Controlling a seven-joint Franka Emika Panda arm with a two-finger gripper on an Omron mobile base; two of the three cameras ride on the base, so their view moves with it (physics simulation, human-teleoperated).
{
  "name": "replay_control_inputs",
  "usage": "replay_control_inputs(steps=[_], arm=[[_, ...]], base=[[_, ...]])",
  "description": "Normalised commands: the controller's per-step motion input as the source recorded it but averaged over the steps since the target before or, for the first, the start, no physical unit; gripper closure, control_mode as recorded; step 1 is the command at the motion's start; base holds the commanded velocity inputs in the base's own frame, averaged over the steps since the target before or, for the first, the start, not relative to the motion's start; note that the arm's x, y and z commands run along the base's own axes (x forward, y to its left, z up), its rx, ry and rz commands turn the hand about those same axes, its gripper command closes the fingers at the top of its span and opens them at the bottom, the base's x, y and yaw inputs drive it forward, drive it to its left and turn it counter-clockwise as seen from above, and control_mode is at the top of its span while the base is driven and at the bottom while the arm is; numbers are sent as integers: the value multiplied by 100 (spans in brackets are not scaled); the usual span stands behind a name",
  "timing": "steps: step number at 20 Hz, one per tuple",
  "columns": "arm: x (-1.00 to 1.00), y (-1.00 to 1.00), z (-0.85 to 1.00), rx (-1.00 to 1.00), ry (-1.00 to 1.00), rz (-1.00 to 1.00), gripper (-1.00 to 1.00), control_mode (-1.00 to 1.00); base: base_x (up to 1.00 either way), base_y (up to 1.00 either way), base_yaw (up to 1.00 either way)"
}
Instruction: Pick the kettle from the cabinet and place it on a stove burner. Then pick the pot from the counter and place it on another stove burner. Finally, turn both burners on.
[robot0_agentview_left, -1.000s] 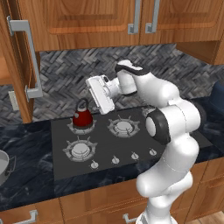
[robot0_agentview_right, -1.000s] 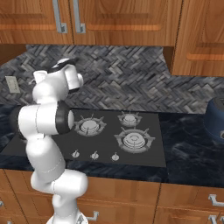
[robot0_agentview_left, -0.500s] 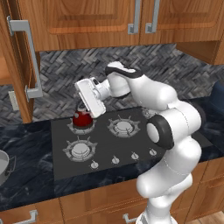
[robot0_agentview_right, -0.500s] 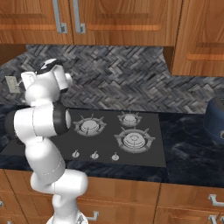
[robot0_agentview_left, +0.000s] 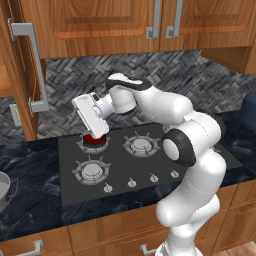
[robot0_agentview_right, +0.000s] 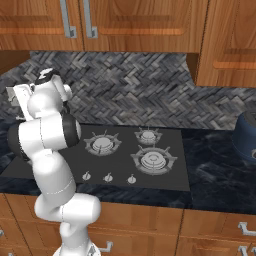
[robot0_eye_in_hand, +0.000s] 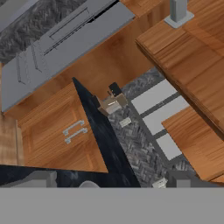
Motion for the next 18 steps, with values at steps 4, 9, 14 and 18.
replay_control_inputs(steps=[4,9,14,18], arm=[[2,32,-27,0,-4,7,-100,-100],[5,33,-26,0,-7,6,-100,-100],[1,30,-18,0,-10,6,-100,-100],[0,22,-10,0,-12,2,-100,-100]], base=[[0,0,0],[0,0,0],[0,0,0],[0,0,0]])
